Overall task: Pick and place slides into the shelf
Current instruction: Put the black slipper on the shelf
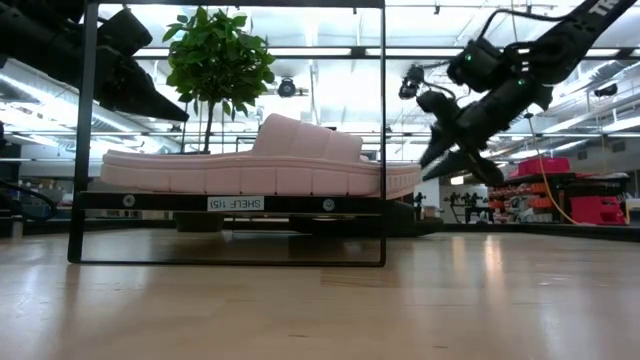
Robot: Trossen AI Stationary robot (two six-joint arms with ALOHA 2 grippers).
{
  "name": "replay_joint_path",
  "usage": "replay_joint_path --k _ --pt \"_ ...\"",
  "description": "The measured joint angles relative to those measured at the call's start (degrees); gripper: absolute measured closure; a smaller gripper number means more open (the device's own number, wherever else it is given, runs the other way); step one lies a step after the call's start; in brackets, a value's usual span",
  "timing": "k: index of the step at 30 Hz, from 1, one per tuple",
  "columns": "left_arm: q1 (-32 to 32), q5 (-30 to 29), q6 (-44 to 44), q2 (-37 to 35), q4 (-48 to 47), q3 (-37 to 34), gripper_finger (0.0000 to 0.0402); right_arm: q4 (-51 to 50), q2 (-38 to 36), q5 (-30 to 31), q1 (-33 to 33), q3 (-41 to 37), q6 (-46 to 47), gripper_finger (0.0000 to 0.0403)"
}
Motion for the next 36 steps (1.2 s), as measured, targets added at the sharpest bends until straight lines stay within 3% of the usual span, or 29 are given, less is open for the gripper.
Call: replay_joint_path --k 9,13,23,36 --pt "0.0 0.0 0.0 0.0 0.0 0.0 0.0366 1.1 5.5 -0.8 -6.1 0.0 -0.7 0.0287" --pt "0.0 0.0 0.0 0.0 0.1 0.0 0.0372 7.5 8.7 -4.5 -6.9 0.0 0.4 0.0259" --pt "0.0 0.0 0.0 0.0 0.1 0.0 0.0363 12.8 15.0 -5.7 -7.1 0.0 2.1 0.0188" --pt "0.0 0.0 0.0 0.0 0.1 0.0 0.0373 22.2 20.1 -7.7 -7.1 0.0 4.9 0.0192"
